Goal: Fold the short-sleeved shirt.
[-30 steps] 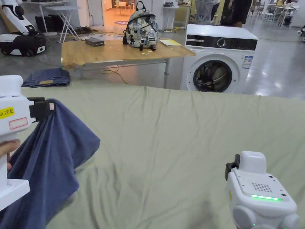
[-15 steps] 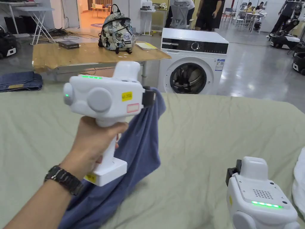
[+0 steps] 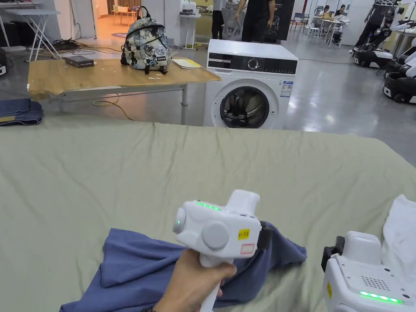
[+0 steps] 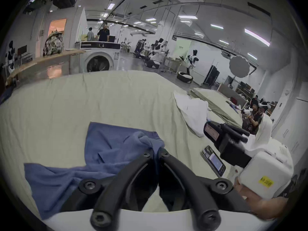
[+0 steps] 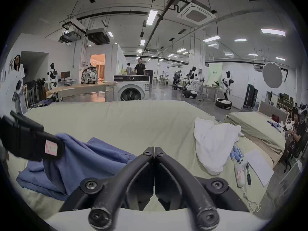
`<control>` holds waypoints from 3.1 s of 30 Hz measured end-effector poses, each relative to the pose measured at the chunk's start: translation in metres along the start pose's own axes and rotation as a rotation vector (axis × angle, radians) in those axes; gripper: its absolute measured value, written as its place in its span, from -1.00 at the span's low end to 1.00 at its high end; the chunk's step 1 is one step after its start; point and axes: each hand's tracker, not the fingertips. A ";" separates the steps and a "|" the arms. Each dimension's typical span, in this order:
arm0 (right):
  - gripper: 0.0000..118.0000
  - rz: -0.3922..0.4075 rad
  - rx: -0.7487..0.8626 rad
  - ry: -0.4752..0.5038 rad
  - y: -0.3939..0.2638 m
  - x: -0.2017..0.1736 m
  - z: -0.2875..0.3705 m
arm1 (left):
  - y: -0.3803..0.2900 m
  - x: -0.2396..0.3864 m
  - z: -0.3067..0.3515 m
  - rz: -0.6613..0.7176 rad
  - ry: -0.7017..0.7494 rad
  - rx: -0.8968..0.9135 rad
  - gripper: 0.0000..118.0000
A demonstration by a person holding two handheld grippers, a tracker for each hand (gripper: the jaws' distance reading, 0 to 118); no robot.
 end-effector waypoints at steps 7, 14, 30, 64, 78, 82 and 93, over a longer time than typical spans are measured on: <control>-1.00 0.016 0.022 0.034 0.008 -0.010 0.007 | -0.003 -0.018 0.061 0.002 0.157 0.143 0.45; -1.00 0.033 0.052 0.098 0.014 -0.035 0.012 | -0.051 -0.061 0.128 0.069 0.414 0.203 -0.55; -1.00 0.054 0.020 0.189 0.008 -0.071 -0.003 | -0.066 -0.205 0.145 0.324 0.562 0.092 -1.00; -0.97 0.013 -0.299 0.116 0.009 0.028 -0.100 | -0.029 -0.263 0.085 0.242 0.616 -0.174 -1.00; 0.16 0.157 -0.647 0.214 -0.003 -0.004 -0.204 | -0.051 -0.211 0.132 0.209 0.621 -0.086 -1.00; -0.14 0.149 -0.720 0.217 -0.021 -0.003 -0.221 | -0.059 -0.219 0.124 0.215 0.622 -0.100 -1.00; -0.98 0.030 -0.630 0.257 -0.015 0.002 -0.197 | -0.065 -0.225 0.128 0.234 0.614 -0.107 -1.00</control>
